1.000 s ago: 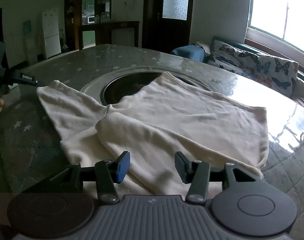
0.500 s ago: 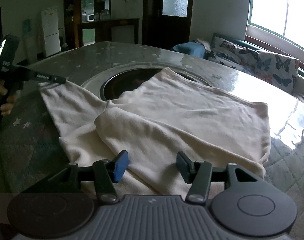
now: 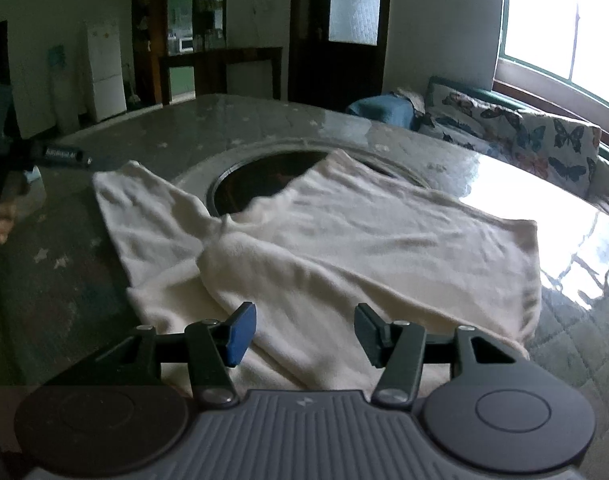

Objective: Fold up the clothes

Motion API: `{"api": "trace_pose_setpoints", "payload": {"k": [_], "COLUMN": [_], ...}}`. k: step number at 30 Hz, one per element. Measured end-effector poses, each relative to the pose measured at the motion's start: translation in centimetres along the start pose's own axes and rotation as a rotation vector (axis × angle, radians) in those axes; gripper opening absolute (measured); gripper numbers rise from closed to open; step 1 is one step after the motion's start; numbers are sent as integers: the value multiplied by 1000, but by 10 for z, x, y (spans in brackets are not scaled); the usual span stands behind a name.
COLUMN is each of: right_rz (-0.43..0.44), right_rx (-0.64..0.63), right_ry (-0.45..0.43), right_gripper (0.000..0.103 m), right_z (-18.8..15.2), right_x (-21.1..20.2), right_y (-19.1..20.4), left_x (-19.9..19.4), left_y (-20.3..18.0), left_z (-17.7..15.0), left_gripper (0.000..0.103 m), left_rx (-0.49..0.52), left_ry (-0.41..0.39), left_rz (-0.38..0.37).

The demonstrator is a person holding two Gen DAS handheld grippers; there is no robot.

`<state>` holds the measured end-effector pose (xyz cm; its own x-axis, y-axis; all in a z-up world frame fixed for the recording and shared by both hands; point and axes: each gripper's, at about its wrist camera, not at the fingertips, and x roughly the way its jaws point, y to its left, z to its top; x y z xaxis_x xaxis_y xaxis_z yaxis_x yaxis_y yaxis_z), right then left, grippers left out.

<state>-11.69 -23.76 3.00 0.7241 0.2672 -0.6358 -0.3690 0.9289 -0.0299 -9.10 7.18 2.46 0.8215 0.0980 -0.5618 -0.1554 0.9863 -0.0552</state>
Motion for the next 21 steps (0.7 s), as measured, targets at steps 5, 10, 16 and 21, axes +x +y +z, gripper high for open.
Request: {"api": "trace_pose_setpoints", "payload": {"k": [5, 10, 16, 21], "right_rz": [46, 95, 157, 166], "right_rx": [-9, -24, -85, -44], "right_ry": [-9, -1, 45, 1], "right_gripper": [46, 40, 40, 40], "right_z": [14, 26, 21, 29], "right_x": [10, 26, 38, 30], "right_y": [11, 20, 35, 29], "left_x": [2, 3, 5, 7], "left_y": [3, 2, 6, 8], "left_z": [-7, -10, -7, -4], "left_gripper": [63, 39, 21, 15], "left_rx": [-48, -58, -89, -102], "left_ry": [54, 65, 67, 68], "left_rz": [-7, -21, -42, -54]}}
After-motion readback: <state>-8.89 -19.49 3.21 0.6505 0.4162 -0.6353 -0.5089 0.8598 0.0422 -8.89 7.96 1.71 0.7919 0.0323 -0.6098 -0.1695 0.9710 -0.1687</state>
